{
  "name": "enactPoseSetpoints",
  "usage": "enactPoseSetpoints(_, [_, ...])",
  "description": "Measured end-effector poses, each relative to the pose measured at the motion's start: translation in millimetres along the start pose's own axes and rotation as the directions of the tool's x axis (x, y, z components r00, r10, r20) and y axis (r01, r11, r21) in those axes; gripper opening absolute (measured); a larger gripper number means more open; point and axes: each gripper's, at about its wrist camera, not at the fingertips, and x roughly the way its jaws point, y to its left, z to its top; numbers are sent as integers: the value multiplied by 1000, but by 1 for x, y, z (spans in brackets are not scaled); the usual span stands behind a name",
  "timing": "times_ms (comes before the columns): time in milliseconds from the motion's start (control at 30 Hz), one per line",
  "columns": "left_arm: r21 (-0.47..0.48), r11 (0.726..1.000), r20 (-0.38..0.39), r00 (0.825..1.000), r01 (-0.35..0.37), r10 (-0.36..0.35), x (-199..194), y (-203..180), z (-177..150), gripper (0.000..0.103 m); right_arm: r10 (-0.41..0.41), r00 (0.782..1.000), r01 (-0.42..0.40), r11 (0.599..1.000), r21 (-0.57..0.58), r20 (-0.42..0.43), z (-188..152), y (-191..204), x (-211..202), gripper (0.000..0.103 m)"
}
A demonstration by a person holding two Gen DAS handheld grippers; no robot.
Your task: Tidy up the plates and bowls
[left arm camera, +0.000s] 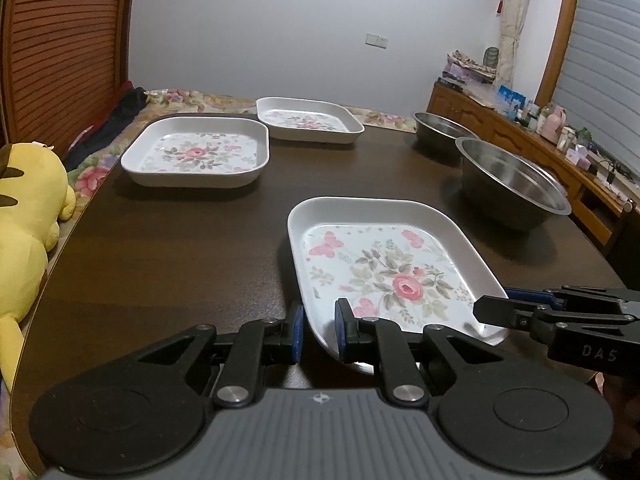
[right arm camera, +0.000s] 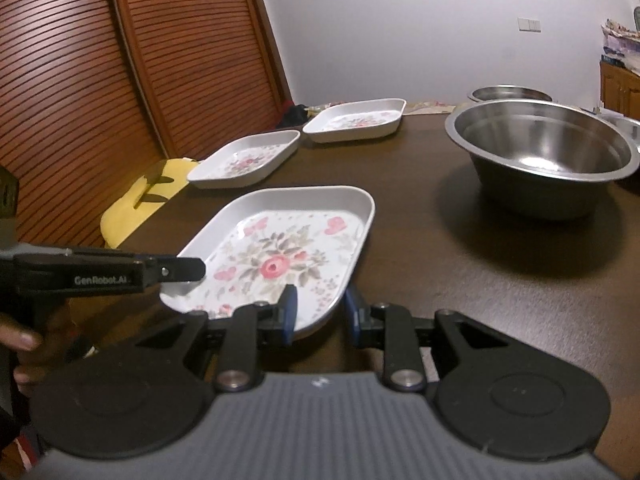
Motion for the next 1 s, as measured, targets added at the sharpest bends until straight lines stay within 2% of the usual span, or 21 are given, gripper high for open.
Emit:
enactPoseSetpoints(167, [-5, 1000, 15, 1000, -8, 8, -1, 1, 0, 18, -20, 1000, 20, 1000, -16, 13, 0, 1, -1, 28])
enactPoseSetpoints(233, [-12, 1000, 19, 1000, -10, 11, -2, 2, 1, 23, -28, 999, 28, 999, -15, 19, 0, 0, -2, 28])
enactPoseSetpoints(300, [-16, 1000, 29, 999, -13, 14, -4, 3, 2, 36, -34, 999, 34, 999, -15, 29, 1, -1, -4, 28])
enactPoseSetpoints(367, [-18, 1000, 43, 999, -18, 19, -7, 4, 4, 45, -48, 998, 49, 999, -15, 42, 3, -4, -5, 32])
enactPoseSetpoints(467, [-20, 1000, 64, 998, -17, 18, -13, 7, 10, 50, -59, 996, 60, 998, -12, 66, 9, -10, -11, 37])
enactPoseSetpoints(600, [-11, 999, 95, 995, -39, 40, -17, 15, 24, 52, -38, 994, 40, 999, -14, 101, 25, -16, -16, 39])
enactPoseSetpoints(767, [5, 997, 117, 990, -81, 80, -14, 32, 47, 52, -8, 991, 17, 997, -73, 132, 55, -12, -13, 39])
enactPoseSetpoints(1000, [12, 994, 148, 983, -113, 110, 1, 57, 87, 52, 35, 991, -18, 991, -132, 126, 104, -10, 8, 44])
